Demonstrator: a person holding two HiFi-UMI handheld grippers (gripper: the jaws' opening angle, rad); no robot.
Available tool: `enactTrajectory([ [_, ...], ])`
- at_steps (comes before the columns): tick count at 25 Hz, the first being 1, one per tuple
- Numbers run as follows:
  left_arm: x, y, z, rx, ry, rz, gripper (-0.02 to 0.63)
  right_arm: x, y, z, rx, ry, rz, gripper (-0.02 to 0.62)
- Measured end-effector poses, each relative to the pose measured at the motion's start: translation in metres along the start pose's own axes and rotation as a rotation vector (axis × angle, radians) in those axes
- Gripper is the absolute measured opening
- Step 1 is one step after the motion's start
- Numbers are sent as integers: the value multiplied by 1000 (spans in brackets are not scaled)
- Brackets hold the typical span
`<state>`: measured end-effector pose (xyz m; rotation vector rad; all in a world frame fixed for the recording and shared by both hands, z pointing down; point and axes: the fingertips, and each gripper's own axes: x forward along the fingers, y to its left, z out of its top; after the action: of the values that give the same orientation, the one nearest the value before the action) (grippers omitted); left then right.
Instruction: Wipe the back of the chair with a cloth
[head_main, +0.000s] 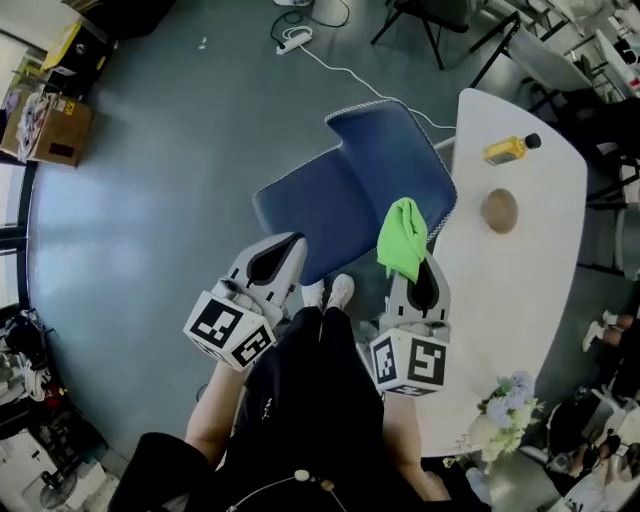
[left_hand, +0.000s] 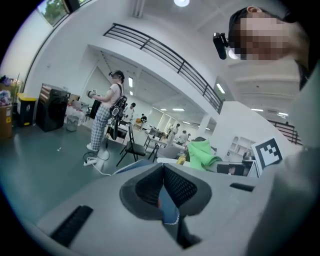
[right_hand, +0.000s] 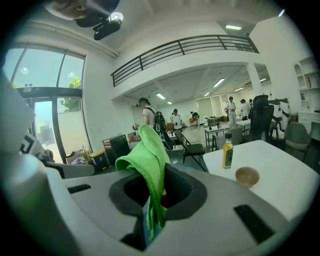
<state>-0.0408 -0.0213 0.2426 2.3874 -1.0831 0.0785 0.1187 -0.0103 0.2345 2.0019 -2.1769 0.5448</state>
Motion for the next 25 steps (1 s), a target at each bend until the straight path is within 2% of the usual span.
enactTrajectory([
  [6,-21,-40,61,100,-101,-59,6,-40,24,60,-30,-128,12,49],
  [14,-61,-66,133,230,-267,-60,6,-97,44,138,-90,-326,21,49],
  [19,-78,-88,156,309,-331,-74,6,-116,48,166,-124,-410,2,49],
  [25,-85,-108,168,374,-379,-81,6,-123,55,185,-135,-476,21,48],
])
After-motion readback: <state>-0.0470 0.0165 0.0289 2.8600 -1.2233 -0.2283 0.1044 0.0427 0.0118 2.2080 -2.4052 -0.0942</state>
